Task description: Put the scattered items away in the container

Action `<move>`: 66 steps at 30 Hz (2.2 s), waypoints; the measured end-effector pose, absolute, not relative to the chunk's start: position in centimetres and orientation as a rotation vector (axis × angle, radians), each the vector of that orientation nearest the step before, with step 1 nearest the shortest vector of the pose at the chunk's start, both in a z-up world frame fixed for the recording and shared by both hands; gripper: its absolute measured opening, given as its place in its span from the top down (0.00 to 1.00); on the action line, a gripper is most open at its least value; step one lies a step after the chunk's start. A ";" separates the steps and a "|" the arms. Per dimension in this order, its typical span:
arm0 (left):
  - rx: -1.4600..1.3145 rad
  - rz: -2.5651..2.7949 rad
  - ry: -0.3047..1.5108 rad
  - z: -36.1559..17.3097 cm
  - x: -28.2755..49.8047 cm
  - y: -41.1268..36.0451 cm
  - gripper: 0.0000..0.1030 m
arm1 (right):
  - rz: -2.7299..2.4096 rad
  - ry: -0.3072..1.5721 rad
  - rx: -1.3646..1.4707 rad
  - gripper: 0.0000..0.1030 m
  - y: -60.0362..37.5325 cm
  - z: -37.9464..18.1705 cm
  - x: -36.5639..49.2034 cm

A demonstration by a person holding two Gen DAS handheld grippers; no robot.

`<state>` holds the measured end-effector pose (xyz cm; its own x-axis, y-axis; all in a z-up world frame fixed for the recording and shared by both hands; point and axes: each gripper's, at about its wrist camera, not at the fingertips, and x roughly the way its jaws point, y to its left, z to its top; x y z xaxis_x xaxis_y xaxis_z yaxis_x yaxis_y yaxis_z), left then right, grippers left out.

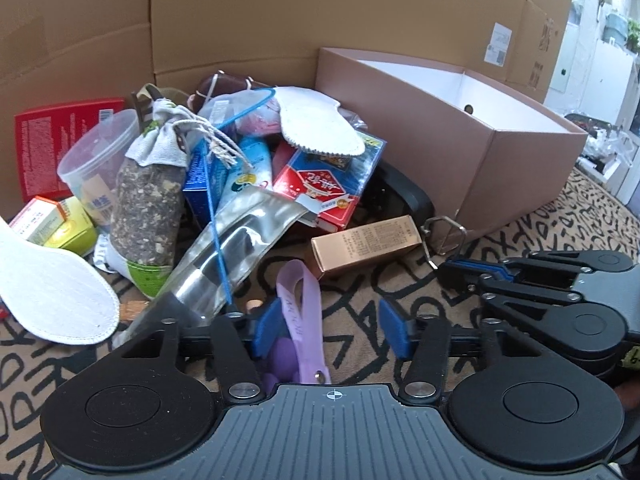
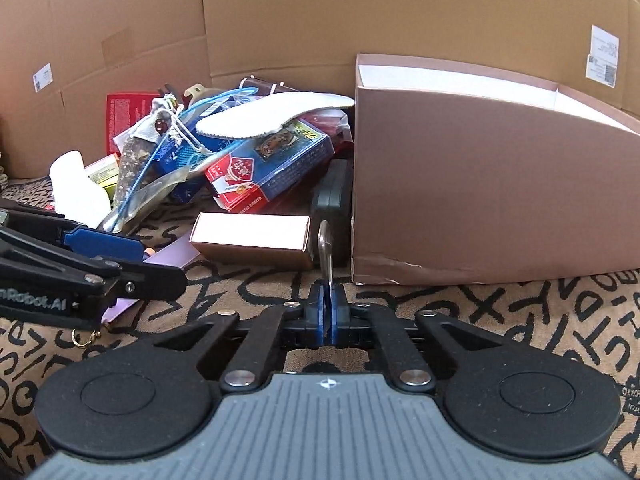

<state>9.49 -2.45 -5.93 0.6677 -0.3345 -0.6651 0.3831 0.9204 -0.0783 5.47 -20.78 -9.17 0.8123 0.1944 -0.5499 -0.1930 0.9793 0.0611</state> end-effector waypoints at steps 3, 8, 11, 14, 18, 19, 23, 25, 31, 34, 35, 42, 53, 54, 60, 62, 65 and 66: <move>0.071 -0.401 0.742 -5.8 9.2 -2.4 0.51 | 0.217 0.578 -0.004 0.97 -20.9 -8.7 4.8; 0.082 -0.408 0.742 -5.5 8.2 -2.4 0.61 | 0.228 0.561 -0.006 0.97 -21.0 -7.8 3.4; 0.088 -0.418 0.748 -5.4 7.3 -2.5 0.63 | 0.228 0.558 -0.011 0.97 -21.2 -7.6 2.3; 0.093 -0.416 0.757 -5.5 6.5 -2.4 0.63 | 0.226 0.563 -0.015 0.97 -21.5 -7.6 1.2; 0.076 -0.429 0.761 -5.3 5.8 -2.2 0.64 | 0.209 0.582 -0.010 0.97 -22.0 -8.0 -0.1; 0.073 -0.437 0.757 -5.1 5.7 -2.3 0.64 | 0.199 0.588 -0.006 0.97 -22.2 -8.2 -0.2; 0.062 -0.478 0.741 -4.5 5.7 -2.8 0.63 | 0.160 0.601 0.013 0.97 -23.2 -8.7 -0.3; 0.062 -0.492 0.739 -4.3 6.1 -3.2 0.62 | 0.142 0.599 0.023 0.97 -23.7 -8.7 -0.1; 0.068 -0.506 0.749 -4.7 8.0 -4.6 0.57 | 0.128 0.602 0.035 0.97 -25.4 -9.0 0.9; 0.086 -0.504 0.747 -5.2 9.4 -5.3 0.59 | 0.141 0.606 0.041 0.96 -26.0 -9.1 1.5; 0.091 -0.519 0.744 -5.2 9.8 -5.6 0.59 | 0.148 0.607 0.050 0.96 -26.2 -9.1 1.7; 0.143 -0.529 0.708 -5.0 11.8 -7.1 0.47 | 0.189 0.592 0.092 0.93 -26.9 -8.9 2.8; 0.159 -0.526 0.710 -5.6 12.5 -7.3 0.42 | 0.197 0.596 0.108 0.95 -26.6 -8.8 3.4; 0.163 -0.521 0.710 -5.6 12.4 -7.3 0.47 | 0.201 0.595 0.108 0.95 -26.5 -8.7 3.3; 0.146 -0.493 0.722 -5.5 12.2 -6.4 0.83 | 0.213 0.567 0.095 0.96 -26.2 -7.7 2.2; 0.138 -0.496 0.726 -5.5 12.0 -6.0 0.85 | 0.211 0.556 0.092 0.96 -26.2 -7.3 1.8; 0.119 -0.499 0.734 -5.5 11.5 -5.7 0.86 | 0.211 0.543 0.087 0.96 -26.0 -6.8 1.3; 0.114 -0.500 0.738 -5.5 11.4 -5.6 0.86 | 0.212 0.540 0.086 0.96 -25.9 -6.7 1.1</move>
